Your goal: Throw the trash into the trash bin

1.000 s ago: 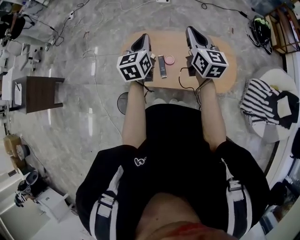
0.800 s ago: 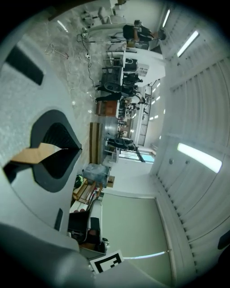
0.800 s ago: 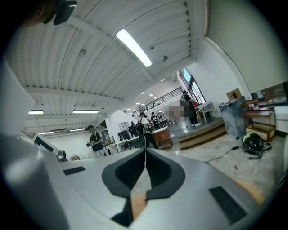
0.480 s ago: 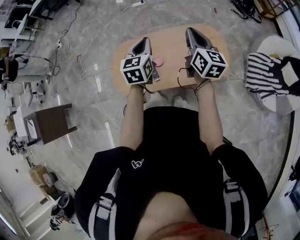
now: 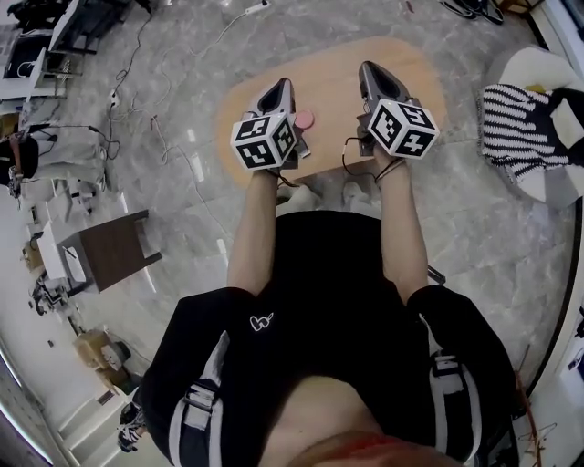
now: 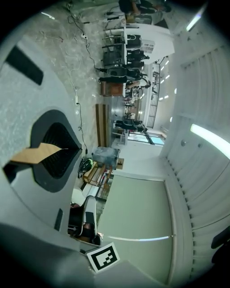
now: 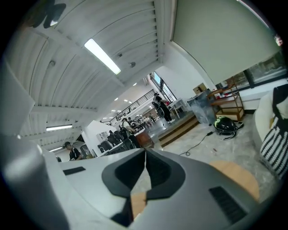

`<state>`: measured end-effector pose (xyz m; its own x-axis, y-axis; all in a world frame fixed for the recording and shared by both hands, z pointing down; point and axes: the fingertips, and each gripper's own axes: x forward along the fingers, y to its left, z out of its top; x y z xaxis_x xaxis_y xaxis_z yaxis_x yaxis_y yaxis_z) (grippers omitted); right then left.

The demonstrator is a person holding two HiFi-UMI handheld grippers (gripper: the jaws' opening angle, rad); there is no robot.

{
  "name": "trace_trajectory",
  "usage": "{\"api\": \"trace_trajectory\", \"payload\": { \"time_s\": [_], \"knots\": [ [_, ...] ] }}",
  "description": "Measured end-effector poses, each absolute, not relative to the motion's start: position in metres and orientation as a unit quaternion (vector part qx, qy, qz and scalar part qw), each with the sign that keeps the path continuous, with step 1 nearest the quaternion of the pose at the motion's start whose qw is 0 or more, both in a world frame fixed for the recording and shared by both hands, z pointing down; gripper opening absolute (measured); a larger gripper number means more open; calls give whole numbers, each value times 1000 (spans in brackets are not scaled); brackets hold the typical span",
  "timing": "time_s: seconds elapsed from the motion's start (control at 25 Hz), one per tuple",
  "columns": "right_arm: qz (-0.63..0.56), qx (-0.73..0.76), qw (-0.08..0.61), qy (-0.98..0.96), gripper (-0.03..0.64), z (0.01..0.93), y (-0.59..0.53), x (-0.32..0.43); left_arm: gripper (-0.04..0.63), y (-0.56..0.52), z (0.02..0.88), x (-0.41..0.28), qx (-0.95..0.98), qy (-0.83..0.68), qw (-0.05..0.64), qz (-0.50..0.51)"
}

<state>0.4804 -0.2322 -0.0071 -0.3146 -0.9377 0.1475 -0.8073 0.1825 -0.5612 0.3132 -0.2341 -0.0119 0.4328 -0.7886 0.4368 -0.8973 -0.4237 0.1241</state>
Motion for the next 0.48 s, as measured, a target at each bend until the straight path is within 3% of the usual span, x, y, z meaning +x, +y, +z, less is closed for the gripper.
{"api": "trace_trajectory", "payload": {
  "time_s": [0.24, 0.48],
  "knots": [
    [-311, -556, 113, 762, 12, 14, -241, 454, 6, -228, 3, 281, 813, -525, 184, 170],
    [-334, -512, 75, 788, 12, 37, -245, 375, 6, -212, 29, 200, 773, -569, 226, 166]
  ]
}}
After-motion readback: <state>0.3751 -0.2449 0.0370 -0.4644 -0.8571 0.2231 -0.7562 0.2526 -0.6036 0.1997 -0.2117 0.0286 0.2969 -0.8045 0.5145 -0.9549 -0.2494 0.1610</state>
